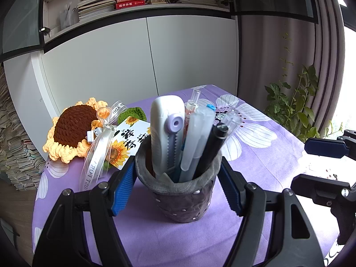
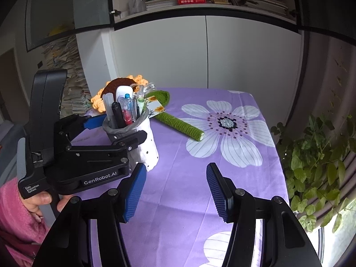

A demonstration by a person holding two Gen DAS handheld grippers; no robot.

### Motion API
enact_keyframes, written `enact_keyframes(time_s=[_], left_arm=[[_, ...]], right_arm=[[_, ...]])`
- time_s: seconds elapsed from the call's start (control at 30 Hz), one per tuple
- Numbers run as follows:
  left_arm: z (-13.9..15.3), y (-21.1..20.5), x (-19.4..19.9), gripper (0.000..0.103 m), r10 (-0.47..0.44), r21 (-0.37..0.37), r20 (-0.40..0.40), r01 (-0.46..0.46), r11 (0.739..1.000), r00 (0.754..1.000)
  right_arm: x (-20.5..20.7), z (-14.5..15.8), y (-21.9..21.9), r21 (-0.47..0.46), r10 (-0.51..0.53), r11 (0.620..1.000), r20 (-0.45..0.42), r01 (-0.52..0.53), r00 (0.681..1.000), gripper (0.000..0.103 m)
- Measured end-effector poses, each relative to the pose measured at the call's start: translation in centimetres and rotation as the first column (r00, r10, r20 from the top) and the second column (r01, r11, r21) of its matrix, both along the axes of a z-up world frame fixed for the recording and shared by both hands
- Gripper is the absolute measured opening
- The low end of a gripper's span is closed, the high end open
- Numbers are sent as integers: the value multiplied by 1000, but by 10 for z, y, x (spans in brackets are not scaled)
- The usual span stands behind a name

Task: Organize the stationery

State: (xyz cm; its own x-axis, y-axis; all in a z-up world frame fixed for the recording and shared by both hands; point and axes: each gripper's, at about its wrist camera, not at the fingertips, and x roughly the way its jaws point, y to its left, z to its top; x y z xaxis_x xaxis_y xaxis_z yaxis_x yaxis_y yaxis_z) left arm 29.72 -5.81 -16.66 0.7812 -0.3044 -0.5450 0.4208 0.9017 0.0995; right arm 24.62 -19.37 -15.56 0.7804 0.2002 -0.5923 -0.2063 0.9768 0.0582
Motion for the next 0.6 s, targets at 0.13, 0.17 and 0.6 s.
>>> enact_keyframes(time_s=[0.13, 0.17, 0.6], left_arm=[[1, 1, 0, 71, -1, -3, 1, 1, 1000, 1000], [1, 1, 0, 71, -1, -2, 2, 1, 1000, 1000], [8, 18, -13, 97, 41, 19, 32, -41, 999, 999]], right_arm=[[-1, 0, -3, 10, -4, 1000, 21, 3, 1000, 57], [-1, 0, -4, 12, -5, 1000, 20, 4, 1000, 57], [-5, 1, -7, 23, -10, 1000, 3, 10, 1000, 57]])
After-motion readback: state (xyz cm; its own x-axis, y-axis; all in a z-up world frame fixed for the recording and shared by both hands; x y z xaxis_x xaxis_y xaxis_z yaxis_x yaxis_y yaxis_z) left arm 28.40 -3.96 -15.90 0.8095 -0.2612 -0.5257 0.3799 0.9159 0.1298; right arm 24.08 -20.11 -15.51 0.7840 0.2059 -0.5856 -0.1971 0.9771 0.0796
